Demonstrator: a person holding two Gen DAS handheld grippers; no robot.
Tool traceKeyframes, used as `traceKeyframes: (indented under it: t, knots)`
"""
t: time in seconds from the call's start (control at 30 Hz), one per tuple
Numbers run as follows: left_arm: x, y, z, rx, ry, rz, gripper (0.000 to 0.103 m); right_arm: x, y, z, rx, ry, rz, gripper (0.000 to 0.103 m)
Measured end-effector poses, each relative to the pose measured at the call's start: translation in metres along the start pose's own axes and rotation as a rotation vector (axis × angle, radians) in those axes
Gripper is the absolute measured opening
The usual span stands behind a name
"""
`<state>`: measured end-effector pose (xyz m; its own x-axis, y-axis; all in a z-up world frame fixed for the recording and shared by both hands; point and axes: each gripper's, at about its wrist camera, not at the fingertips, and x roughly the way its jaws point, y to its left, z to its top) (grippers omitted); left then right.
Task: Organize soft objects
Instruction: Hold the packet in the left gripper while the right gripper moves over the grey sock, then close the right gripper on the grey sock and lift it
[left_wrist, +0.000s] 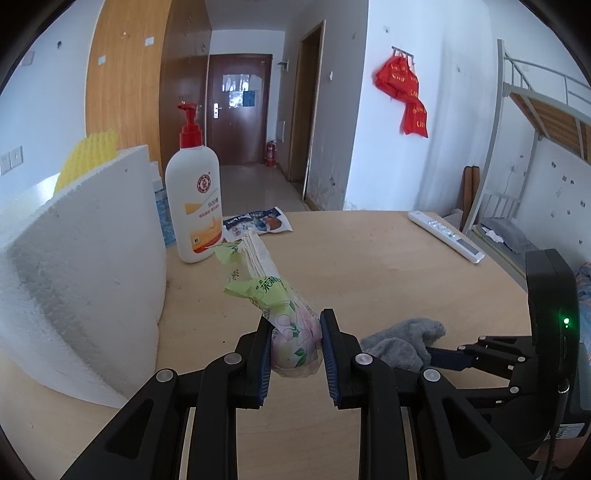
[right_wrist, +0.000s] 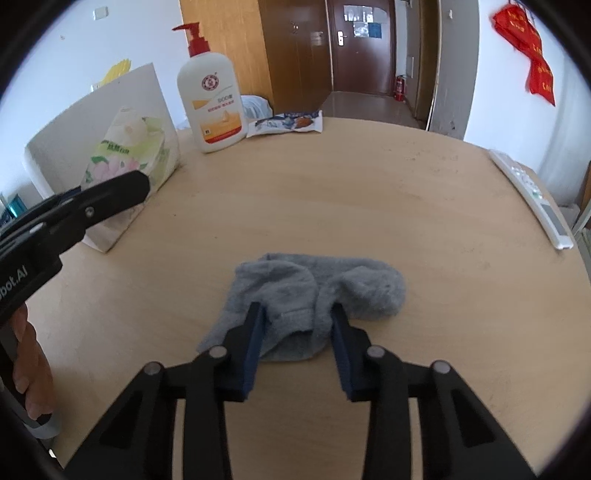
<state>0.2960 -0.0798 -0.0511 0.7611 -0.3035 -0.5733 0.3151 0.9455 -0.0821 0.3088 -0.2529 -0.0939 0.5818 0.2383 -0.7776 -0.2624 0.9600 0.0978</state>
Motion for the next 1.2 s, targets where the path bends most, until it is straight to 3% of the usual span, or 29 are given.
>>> traceKeyframes:
  t: [0.63, 1.2]
  knots:
    - [-0.053, -0.011, -0.005, 0.021, -0.087, -0.023, 0.026, -0.051, 0.005, -0.015, 0.056, -0.137, 0.062, 0.036]
    - [-0.058, 0.002, -0.008, 0.004, -0.085, -0.020, 0.026, -0.013, 0.018, -0.010, -0.018, -0.013, -0.007, 0.037]
